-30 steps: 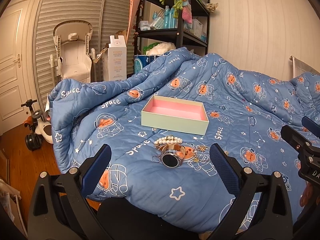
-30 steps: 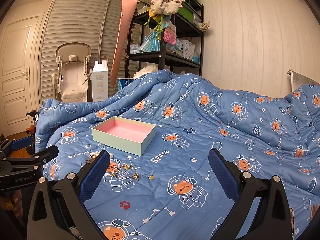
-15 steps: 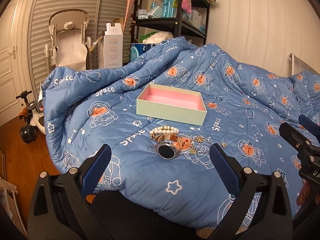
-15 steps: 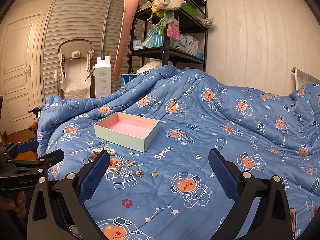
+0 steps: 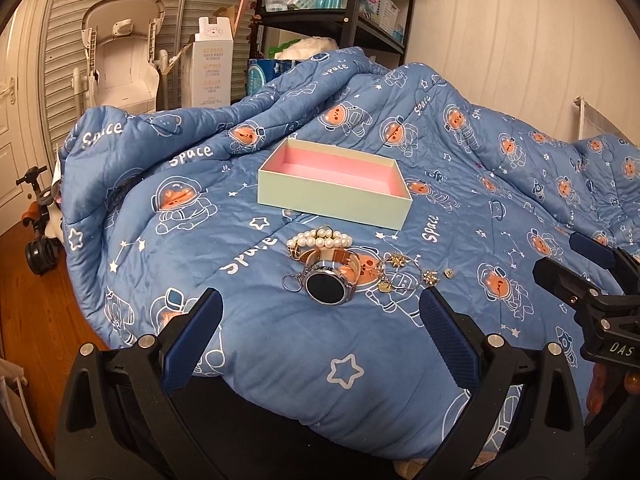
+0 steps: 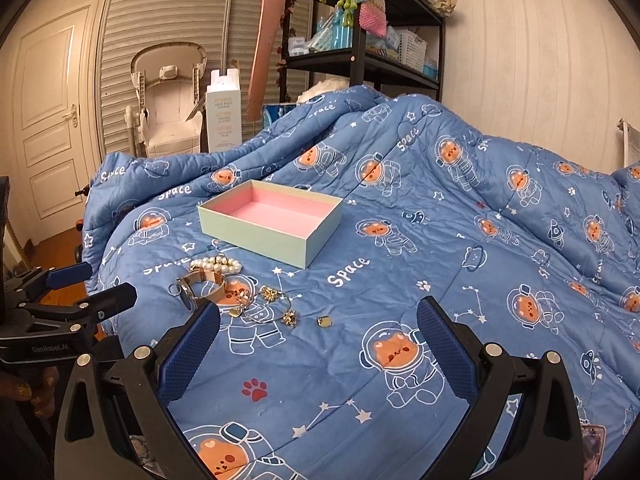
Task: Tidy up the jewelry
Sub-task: 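Move left gripper to the tan-strap watch while right gripper approaches the small gold bead, then close left gripper on the watch while right gripper closes on the gold bead, then carry watch and bead into the pink box and open both grippers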
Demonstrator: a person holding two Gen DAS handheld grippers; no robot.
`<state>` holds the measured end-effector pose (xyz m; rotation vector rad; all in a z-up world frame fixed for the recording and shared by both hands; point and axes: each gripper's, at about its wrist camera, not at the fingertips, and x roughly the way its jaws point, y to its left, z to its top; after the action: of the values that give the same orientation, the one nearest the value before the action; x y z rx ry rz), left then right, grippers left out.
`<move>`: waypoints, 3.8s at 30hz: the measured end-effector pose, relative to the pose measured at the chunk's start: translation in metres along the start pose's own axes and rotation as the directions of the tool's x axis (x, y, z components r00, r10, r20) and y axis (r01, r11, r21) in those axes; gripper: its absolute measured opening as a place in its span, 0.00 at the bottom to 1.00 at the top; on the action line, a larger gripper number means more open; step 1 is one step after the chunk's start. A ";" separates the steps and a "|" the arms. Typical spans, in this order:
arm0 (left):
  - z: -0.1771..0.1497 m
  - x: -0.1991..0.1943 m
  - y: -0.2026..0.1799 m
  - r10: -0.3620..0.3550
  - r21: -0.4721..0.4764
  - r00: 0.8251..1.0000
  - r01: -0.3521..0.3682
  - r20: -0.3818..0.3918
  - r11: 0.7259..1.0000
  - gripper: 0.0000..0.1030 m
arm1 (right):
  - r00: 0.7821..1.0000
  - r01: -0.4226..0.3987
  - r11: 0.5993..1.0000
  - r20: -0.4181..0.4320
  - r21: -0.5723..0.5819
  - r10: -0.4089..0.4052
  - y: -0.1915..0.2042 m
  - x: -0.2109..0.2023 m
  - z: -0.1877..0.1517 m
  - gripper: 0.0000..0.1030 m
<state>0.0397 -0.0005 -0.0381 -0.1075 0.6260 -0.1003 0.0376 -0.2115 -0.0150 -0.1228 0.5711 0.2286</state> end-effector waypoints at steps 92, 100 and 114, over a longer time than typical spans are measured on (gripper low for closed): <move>0.135 0.141 0.013 -0.196 0.070 0.968 0.209 -0.158 0.975 0.48 | 0.879 -0.368 0.930 -0.333 -0.021 0.341 -0.015 0.172 0.111 0.13; 0.177 0.223 0.017 -0.114 0.115 0.961 0.147 -0.253 0.982 0.48 | 0.874 -0.348 0.934 -0.387 -0.076 0.294 0.003 0.241 0.146 0.13; 0.172 0.286 0.011 -0.048 0.162 0.942 0.107 -0.332 0.981 0.48 | 0.835 -0.316 0.938 -0.512 -0.144 0.202 0.007 0.317 0.144 0.13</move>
<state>0.3722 -0.0138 -0.0665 0.0598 0.9418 -0.2540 0.3697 -0.1216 -0.0691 -0.3289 1.0755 0.5394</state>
